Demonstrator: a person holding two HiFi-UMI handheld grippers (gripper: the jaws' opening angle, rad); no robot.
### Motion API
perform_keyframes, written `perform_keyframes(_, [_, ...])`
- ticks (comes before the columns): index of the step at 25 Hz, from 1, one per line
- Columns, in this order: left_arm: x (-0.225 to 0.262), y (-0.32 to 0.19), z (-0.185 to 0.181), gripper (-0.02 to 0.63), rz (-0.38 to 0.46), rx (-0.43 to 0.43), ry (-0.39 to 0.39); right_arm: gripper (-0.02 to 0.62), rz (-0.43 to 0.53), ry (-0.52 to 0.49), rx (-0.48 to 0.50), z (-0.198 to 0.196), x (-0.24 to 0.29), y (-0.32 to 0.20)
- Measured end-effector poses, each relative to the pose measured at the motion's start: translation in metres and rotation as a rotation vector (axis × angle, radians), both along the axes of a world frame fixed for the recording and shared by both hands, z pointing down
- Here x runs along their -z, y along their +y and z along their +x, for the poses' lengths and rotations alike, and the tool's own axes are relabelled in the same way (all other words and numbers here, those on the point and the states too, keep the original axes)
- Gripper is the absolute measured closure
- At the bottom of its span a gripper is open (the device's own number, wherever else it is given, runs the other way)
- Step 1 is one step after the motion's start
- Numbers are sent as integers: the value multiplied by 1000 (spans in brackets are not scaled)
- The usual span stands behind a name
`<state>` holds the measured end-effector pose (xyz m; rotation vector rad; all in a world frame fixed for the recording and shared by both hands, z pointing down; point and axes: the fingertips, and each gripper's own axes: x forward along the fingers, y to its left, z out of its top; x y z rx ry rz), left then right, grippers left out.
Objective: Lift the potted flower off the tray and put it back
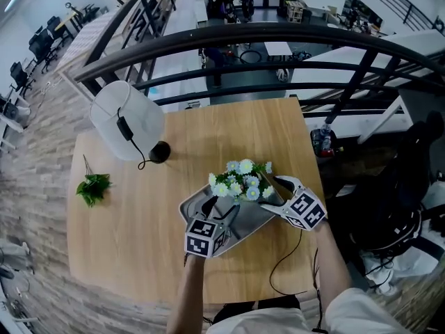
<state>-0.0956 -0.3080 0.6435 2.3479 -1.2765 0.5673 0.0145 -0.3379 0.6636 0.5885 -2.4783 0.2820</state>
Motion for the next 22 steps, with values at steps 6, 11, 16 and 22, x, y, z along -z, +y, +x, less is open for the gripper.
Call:
perform_keyframes(6, [28,30,-8,312,34,-21,-27,192,19,52,-72,32,25,25])
perform_keyframes(11, [56,59,-17,338,83,-70,-72,208,60,118,-126,54,48,58])
perform_keyframes(16, [83,91,-17,339,120,-109,-102,291,149,106,-222,68,90,93])
perform_keyframes(22, [117,130,-3,380,161,-128,-102,337,193,24,-309,65,142,144])
